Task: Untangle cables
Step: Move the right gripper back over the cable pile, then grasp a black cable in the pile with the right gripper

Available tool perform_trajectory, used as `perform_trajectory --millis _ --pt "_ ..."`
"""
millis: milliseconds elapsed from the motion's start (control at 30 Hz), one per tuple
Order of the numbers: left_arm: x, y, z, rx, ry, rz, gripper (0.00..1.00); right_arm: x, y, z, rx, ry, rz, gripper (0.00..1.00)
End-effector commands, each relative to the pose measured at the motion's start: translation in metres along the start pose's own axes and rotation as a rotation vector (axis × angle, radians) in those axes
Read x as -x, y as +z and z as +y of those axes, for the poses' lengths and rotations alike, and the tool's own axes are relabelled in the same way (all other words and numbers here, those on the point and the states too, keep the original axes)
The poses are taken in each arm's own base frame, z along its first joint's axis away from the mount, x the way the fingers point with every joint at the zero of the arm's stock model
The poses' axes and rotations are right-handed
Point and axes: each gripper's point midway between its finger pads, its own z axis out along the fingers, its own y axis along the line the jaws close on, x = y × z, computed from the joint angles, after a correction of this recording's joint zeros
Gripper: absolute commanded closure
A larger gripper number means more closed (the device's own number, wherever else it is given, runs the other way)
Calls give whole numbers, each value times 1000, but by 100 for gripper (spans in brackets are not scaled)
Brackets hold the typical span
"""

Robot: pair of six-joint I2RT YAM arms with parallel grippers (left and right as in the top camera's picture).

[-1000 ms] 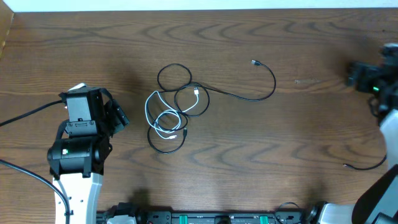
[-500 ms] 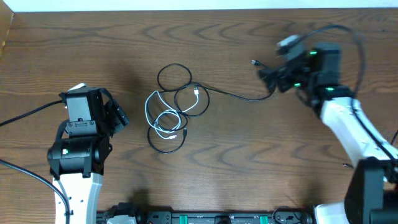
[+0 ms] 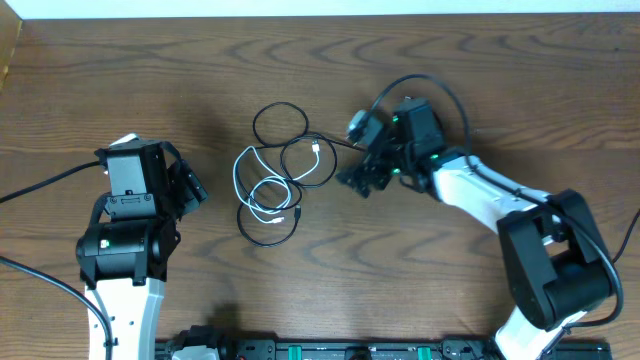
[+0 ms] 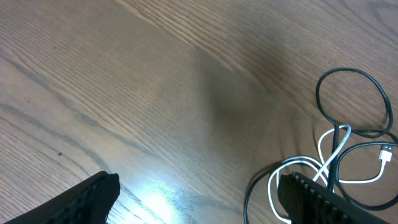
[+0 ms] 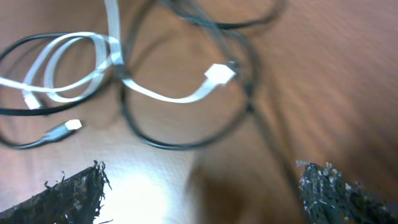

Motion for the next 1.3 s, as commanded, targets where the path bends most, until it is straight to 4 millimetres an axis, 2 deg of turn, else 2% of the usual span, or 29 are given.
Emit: perform_trajectory --millis 0,200,400,833,933,1133,1267 --pt "3 -2 3 9 -11 -11 14 5 10 31 84 -109 -6 1" --pt "3 -2 3 9 -11 -11 14 11 25 78 162 -274 -9 1" --pt "3 -2 3 9 -11 -11 14 16 32 104 201 -322 -17 2" --pt "3 -2 3 9 -11 -11 14 31 38 124 208 -349 -68 10" --pt "3 -2 3 9 -11 -11 14 37 39 128 208 -368 -93 6" --pt "3 -2 3 9 -11 -11 14 39 45 125 130 -393 -79 5" --pt "3 -2 3 9 -11 -11 14 53 52 119 65 -421 -130 8"
